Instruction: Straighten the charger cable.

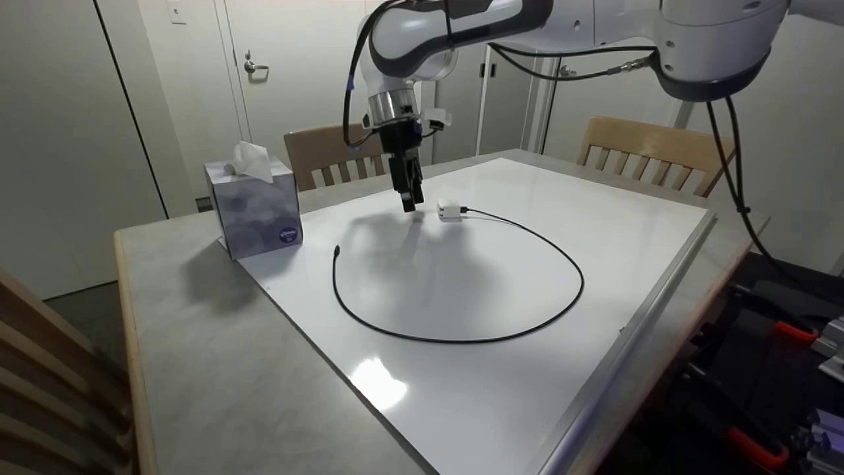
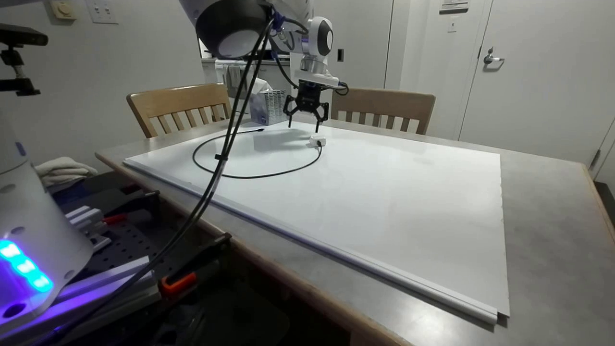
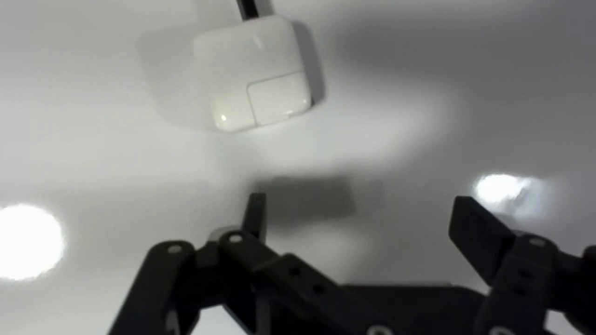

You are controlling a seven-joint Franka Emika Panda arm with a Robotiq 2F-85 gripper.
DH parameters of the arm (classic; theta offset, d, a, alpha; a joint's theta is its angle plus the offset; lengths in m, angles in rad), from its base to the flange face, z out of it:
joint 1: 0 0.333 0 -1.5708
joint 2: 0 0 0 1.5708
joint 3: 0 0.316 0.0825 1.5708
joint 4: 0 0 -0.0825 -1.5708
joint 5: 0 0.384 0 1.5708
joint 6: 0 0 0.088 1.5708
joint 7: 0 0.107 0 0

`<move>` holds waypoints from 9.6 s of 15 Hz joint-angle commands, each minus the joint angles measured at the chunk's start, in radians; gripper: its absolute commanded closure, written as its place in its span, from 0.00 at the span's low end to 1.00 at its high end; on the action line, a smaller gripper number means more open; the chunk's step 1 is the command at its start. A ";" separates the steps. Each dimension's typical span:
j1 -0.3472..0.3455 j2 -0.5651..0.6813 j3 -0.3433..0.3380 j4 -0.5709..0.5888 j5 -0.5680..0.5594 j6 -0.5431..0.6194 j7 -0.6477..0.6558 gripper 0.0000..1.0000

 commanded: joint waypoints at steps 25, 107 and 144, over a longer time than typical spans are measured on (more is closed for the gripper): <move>0.074 -0.454 -0.701 -0.514 0.481 0.303 0.258 0.00; 0.126 -0.715 -1.028 -1.035 0.928 1.094 0.065 0.73; 0.096 -0.726 -1.392 -1.131 1.098 0.763 0.981 0.73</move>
